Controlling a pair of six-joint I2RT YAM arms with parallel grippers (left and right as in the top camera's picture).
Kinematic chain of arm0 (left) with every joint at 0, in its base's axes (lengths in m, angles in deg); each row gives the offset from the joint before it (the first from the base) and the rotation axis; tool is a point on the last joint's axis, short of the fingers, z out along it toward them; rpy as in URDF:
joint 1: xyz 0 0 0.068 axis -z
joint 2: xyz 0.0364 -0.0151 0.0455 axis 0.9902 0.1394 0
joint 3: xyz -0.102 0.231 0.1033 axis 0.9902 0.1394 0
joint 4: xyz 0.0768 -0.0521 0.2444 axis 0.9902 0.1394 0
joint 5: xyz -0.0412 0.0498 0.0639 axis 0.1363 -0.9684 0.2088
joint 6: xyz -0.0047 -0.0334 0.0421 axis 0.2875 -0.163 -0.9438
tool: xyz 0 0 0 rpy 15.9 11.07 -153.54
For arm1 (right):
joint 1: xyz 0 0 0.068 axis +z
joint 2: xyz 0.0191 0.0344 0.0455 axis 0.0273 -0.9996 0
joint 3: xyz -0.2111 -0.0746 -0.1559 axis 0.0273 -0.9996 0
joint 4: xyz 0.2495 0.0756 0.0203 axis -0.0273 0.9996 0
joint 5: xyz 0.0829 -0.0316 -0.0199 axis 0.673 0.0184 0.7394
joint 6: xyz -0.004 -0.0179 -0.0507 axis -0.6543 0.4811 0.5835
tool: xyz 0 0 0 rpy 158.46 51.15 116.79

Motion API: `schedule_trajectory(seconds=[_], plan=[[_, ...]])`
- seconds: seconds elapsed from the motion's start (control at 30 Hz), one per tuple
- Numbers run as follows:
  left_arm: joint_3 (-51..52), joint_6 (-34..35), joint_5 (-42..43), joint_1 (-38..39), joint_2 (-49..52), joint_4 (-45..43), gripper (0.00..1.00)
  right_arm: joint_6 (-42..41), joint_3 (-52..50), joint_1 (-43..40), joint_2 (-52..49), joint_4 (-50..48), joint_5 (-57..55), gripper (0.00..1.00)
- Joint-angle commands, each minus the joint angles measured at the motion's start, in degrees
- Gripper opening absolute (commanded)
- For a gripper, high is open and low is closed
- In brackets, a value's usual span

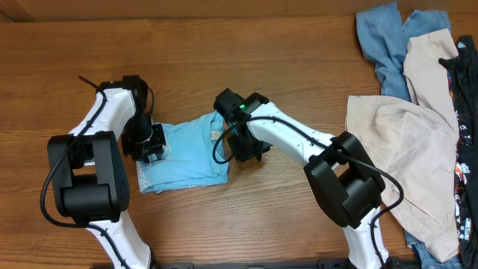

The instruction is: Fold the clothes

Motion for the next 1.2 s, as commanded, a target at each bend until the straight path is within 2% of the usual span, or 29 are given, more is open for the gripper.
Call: schedule_trajectory(seconds=[0.0, 0.1, 0.2, 0.37, 0.43, 0.57, 0.63, 0.7, 0.87, 1.03, 1.17], plan=[[2.10, -1.70, -2.21, -0.66, 1.01, 3.69, 0.32, -2.78, -0.13, -0.72, 2.47, 0.42, -3.48, 0.36], [2.10, -0.35, -4.15, -0.74, 1.01, 7.15, 0.27, -2.93, 0.90, -2.45, 6.32, 1.62, -1.92, 0.36], [2.08, -1.53, -3.98, -0.72, 0.59, 7.17, 0.23, 1.62, 1.27, -3.41, 12.22, 3.19, 8.61, 0.36], [2.05, -2.49, -1.27, -0.57, -5.97, 6.27, 0.21, 1.53, 1.27, -3.41, 19.12, 4.26, 14.23, 0.36], [1.95, -1.44, -1.25, -0.59, -10.80, 4.55, 0.24, 1.55, 1.27, -3.41, 19.58, 3.98, 20.70, 0.36], [1.90, -1.53, -1.27, -0.61, -17.11, -2.40, 0.43, 1.57, 0.17, -2.95, 18.99, 0.83, 28.96, 0.36], [1.90, -2.45, -1.25, -0.59, -17.81, -6.25, 0.45, 1.55, -0.74, -2.54, 18.51, -1.36, 30.56, 0.36], [1.92, -4.17, -1.01, -0.61, -16.44, -10.86, 0.47, 1.53, -2.43, -1.84, 17.05, -4.39, 33.03, 0.36], [1.62, -7.39, 1.84, -0.70, -10.01, -14.91, 0.48, 1.51, -4.87, -1.46, 12.63, -8.55, 36.39, 0.36], [1.20, -10.12, 0.55, -0.70, -4.31, -15.41, 0.48, 1.51, -6.16, -1.09, 7.39, -11.21, 38.84, 0.36], [1.22, -10.08, -0.66, -0.70, -1.11, -12.41, 0.48, 1.51, -6.16, -1.03, 2.99, -11.65, 38.64, 0.36]])
